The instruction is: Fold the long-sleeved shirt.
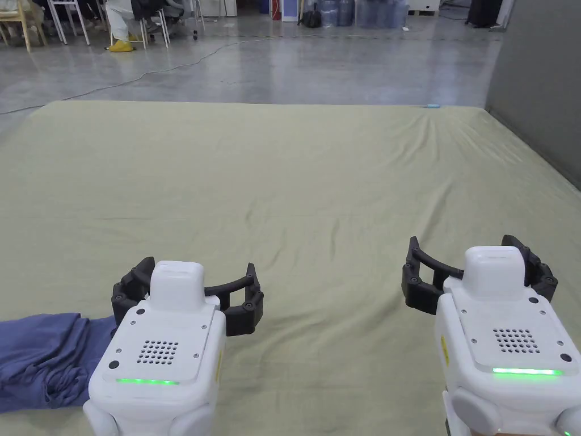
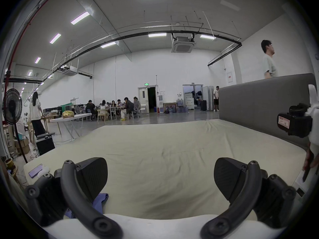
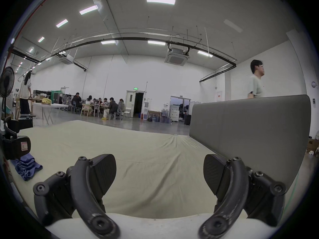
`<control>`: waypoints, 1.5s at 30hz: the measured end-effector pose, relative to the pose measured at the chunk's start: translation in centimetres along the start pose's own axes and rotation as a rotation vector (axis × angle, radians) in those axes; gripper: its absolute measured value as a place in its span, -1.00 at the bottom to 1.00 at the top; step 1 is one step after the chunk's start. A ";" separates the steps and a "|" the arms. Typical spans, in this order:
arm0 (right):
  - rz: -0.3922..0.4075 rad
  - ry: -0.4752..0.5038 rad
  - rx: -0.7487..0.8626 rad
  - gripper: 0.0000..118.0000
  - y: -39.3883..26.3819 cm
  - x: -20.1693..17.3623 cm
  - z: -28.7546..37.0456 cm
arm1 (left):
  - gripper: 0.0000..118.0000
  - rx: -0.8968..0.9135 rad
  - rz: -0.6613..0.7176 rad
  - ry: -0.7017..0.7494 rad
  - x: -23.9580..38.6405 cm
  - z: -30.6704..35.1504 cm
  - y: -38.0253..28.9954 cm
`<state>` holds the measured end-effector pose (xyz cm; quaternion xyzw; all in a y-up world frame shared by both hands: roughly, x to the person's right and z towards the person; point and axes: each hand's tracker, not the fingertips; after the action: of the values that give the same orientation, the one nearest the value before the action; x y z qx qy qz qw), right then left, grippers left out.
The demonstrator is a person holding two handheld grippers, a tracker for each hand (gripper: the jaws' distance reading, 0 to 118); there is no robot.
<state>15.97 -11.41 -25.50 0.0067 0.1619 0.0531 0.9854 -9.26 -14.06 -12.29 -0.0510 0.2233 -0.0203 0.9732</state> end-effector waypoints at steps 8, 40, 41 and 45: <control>0.010 0.018 -0.004 0.75 0.1 -0.4 -0.2 | 0.99 0.003 0.044 0.004 -0.2 -0.6 -0.1; 0.005 0.010 -0.018 0.75 0.7 0.2 -0.3 | 0.99 0.014 -0.016 0.021 0.3 -0.7 0.6; 0.005 0.013 -0.019 0.75 0.8 0.2 -0.3 | 0.99 0.011 -0.013 0.021 0.3 -0.7 0.6; 0.001 0.013 -0.014 0.75 0.7 0.3 -0.1 | 0.99 0.006 -0.023 0.026 0.3 -0.6 0.5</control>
<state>16.12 -10.65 -25.71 -0.0003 0.1680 0.0546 0.9843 -9.26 -13.66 -12.98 -0.0501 0.2354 -0.0327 0.9700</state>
